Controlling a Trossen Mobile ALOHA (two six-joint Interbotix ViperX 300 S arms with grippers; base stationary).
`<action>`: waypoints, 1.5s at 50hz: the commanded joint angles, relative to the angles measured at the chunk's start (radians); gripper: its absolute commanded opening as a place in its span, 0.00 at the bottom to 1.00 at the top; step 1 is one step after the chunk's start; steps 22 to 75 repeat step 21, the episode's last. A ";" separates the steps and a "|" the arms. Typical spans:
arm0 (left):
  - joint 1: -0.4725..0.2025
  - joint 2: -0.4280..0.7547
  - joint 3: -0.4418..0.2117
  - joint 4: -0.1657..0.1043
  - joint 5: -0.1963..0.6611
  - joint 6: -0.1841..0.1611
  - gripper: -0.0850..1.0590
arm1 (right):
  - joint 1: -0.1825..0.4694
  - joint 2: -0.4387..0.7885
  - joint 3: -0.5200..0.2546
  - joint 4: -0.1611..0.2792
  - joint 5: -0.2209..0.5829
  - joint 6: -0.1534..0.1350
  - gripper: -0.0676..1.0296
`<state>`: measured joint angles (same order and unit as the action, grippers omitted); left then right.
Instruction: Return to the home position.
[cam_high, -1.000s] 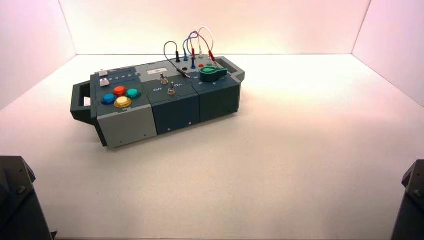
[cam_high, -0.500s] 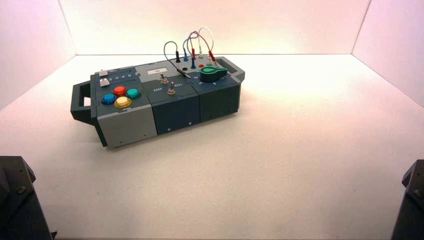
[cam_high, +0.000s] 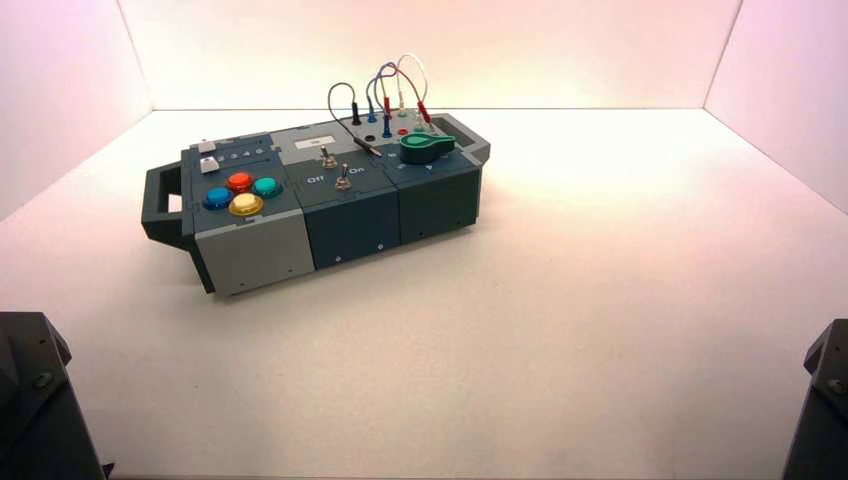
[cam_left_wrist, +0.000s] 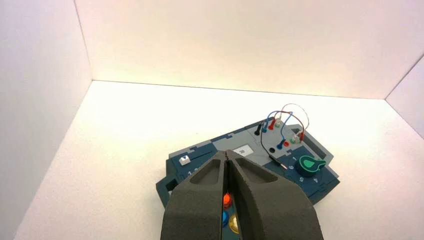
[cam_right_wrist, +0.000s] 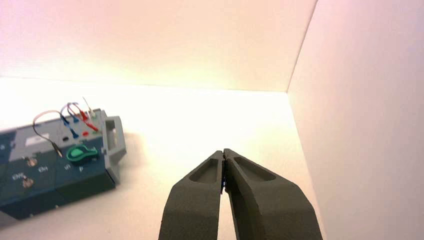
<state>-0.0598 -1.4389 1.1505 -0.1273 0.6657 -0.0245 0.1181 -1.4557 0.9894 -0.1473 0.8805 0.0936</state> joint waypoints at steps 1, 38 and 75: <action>0.006 0.003 -0.023 0.003 -0.005 0.002 0.05 | -0.005 0.003 0.015 -0.012 -0.018 0.009 0.04; 0.028 -0.014 -0.005 0.005 -0.009 0.000 0.05 | -0.002 -0.028 0.040 -0.034 -0.038 0.011 0.04; 0.028 -0.014 -0.005 0.005 -0.009 0.000 0.05 | -0.002 -0.028 0.040 -0.034 -0.038 0.011 0.04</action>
